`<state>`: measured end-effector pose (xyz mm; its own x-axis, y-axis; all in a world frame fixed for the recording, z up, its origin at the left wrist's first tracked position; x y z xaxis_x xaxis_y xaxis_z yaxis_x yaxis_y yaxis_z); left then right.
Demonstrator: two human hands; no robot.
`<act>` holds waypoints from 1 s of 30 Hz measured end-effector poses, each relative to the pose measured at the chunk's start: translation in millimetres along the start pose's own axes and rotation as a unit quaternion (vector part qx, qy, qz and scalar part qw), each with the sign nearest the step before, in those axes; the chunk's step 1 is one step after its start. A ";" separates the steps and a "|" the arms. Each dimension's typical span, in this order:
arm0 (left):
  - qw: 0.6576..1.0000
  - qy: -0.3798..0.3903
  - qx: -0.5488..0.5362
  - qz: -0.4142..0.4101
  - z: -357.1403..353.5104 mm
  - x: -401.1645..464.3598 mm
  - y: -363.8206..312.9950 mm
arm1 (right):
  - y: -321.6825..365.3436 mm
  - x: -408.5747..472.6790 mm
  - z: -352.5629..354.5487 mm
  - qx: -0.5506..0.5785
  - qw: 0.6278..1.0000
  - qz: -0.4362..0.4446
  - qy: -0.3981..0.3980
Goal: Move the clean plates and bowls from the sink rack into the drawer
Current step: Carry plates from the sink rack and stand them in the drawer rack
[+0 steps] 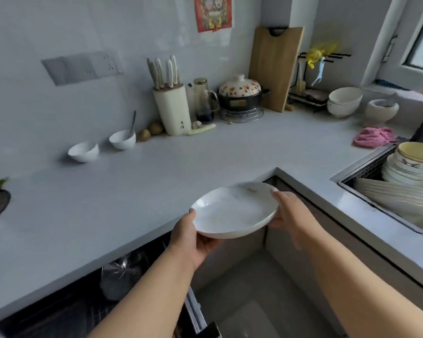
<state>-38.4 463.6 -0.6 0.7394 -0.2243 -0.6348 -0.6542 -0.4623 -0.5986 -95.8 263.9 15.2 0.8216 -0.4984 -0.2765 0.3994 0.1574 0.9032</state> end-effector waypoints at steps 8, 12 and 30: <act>0.996 -0.084 -0.005 -0.043 148.6 -34.1 -46.9 | 31.8 -63.1 -144.1 0.141 0.982 -0.069 0.107; 0.986 -0.141 0.055 -0.072 251.0 -57.9 -71.4 | 37.8 -105.3 -222.7 0.109 0.982 -0.077 0.132; 0.903 -0.366 0.191 -0.118 634.5 -128.9 -139.8 | 3.3 -227.9 -554.6 -0.064 0.956 -0.090 0.272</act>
<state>-143.3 1101.4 -145.0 0.6540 0.5342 -0.5356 -0.6021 -0.0610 -0.7961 -56.1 850.8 -100.9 0.8103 -0.0155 -0.5858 0.5729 0.2310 0.7864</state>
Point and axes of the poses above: each hand's wrist, its own x-axis towards the middle knuckle, its own z-axis out of the back of the hand, y = z × x, the point moved 4 cm from there along x, towards the middle knuckle, and after that the axes turned 10 degrees about -x, right-handed, at the moved point
